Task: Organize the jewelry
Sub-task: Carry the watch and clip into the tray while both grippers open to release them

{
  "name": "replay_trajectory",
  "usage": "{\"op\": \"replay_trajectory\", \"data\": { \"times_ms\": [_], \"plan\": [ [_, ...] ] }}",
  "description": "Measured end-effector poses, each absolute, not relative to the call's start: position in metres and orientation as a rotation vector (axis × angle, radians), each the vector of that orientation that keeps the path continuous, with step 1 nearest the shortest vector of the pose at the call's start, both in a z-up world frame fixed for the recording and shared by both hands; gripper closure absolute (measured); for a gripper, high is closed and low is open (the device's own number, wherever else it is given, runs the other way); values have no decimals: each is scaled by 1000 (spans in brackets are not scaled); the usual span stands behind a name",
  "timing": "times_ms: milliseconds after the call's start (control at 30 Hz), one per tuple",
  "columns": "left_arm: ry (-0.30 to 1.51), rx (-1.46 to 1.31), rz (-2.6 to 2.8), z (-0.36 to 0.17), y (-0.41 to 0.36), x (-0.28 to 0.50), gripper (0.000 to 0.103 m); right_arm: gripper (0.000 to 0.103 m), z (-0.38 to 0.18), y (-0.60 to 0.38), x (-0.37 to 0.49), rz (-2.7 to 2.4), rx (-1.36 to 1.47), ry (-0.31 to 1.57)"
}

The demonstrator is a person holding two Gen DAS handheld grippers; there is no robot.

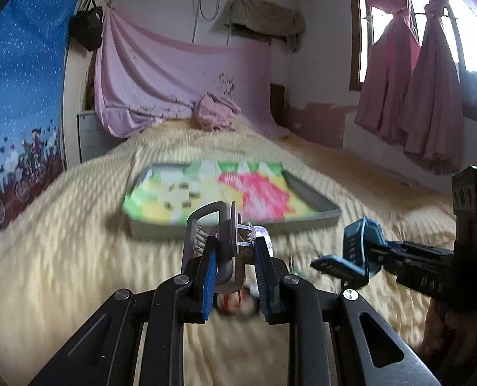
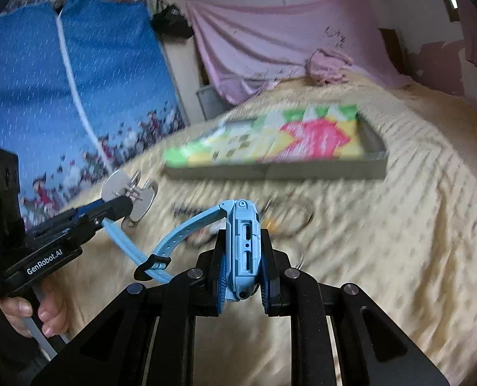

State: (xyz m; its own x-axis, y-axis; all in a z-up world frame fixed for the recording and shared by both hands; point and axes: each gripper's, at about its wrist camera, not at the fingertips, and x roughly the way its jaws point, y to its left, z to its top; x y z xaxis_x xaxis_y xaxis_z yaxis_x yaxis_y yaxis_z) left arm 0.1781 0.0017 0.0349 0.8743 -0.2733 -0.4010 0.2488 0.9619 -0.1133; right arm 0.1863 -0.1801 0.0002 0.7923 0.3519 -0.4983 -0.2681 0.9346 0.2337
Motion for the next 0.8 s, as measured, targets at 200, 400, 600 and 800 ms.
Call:
{"op": "replay_trajectory", "data": {
  "times_ms": [200,400,600,800],
  "plan": [
    [428,-108,-246,41,0,245,82,88,24,-201,264,240,148,542],
    [517,-119,-207,28,-2,306,82,88,16,-201,350,175,184,599],
    [646,-152,-177,4,1,338,82,88,-18,-183,385,159,151,714],
    [657,-167,-185,-5,2,332,79,83,-35,-182,386,165,154,769]
  ]
}}
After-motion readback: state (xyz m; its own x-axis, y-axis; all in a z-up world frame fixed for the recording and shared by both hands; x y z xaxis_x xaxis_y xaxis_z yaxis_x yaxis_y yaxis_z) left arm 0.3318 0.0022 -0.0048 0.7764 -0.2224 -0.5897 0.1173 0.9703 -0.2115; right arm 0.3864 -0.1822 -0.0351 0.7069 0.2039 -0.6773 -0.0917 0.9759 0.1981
